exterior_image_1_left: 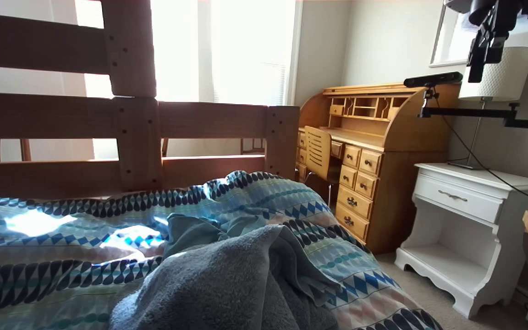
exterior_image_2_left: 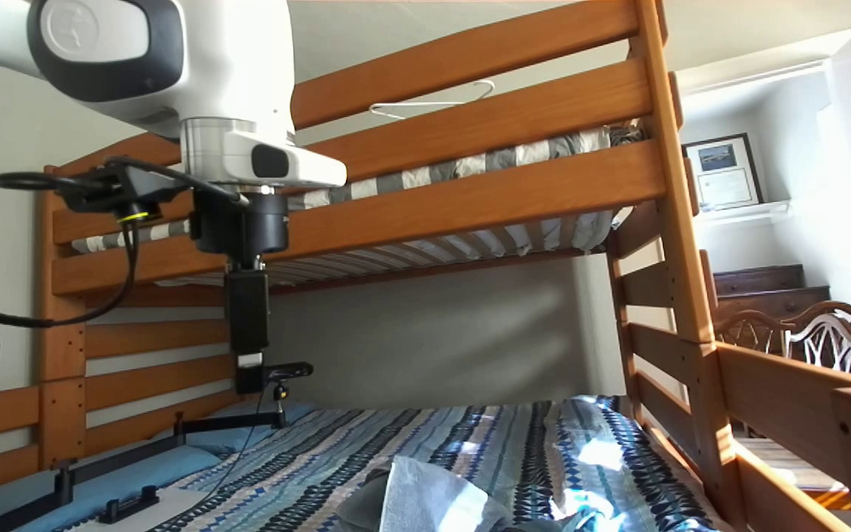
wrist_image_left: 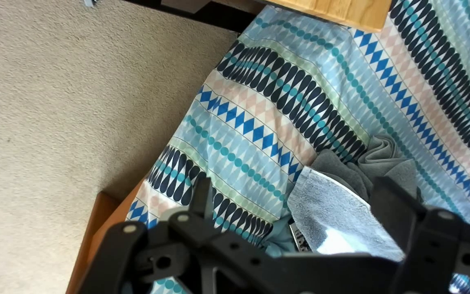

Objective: Put the white hanger on the bottom bed.

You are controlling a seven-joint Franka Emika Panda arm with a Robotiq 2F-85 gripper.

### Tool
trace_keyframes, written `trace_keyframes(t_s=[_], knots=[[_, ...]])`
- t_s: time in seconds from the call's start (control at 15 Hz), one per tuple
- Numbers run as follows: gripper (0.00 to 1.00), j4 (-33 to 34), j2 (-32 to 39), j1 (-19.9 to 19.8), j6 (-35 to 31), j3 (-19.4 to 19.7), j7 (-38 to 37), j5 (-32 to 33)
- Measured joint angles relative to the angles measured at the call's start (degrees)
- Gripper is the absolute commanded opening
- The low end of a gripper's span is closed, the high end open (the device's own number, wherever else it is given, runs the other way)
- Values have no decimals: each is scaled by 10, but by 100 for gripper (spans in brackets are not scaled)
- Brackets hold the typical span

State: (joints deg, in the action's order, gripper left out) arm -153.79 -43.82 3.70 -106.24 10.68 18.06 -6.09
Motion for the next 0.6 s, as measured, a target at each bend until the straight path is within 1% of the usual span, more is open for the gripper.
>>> trace_keyframes(t_s=[0.6], knots=[[100, 0, 0, 0, 0, 0, 0, 0]])
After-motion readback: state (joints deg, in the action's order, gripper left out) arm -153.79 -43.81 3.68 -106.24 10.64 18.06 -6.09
